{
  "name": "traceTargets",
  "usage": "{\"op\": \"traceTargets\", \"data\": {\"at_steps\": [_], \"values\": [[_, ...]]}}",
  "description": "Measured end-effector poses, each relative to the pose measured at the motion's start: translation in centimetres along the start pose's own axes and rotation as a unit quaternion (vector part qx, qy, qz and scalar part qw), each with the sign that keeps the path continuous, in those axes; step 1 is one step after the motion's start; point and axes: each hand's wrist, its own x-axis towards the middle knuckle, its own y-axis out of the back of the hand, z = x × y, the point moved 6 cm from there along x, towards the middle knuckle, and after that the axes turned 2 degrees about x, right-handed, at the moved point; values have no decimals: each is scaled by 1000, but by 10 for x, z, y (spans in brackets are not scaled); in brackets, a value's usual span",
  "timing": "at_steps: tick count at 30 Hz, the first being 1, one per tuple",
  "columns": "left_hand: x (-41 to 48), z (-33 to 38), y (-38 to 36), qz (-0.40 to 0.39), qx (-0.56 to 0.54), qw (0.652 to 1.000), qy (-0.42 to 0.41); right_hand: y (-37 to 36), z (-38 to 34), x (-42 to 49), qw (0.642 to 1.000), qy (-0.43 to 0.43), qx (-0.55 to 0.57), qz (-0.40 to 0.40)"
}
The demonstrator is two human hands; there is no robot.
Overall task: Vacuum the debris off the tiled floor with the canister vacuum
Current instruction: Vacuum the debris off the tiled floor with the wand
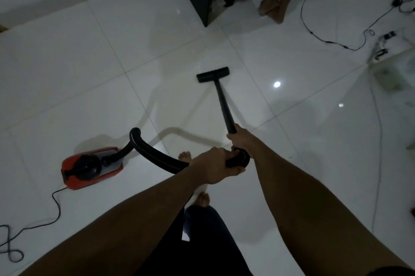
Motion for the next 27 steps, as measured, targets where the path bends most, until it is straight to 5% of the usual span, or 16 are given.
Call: {"op": "traceTargets", "data": {"at_steps": [9, 22, 27], "values": [[20, -65, 73, 16, 0, 999, 38, -35, -84, 43, 993, -12, 121, -10], [77, -46, 140, 73, -71, 993, 56, 15, -165, 110, 997, 28, -78, -6], [114, -53, 194, 89, -56, 991, 85, 28, -220, 152, 997, 39, -60, -24]]}}
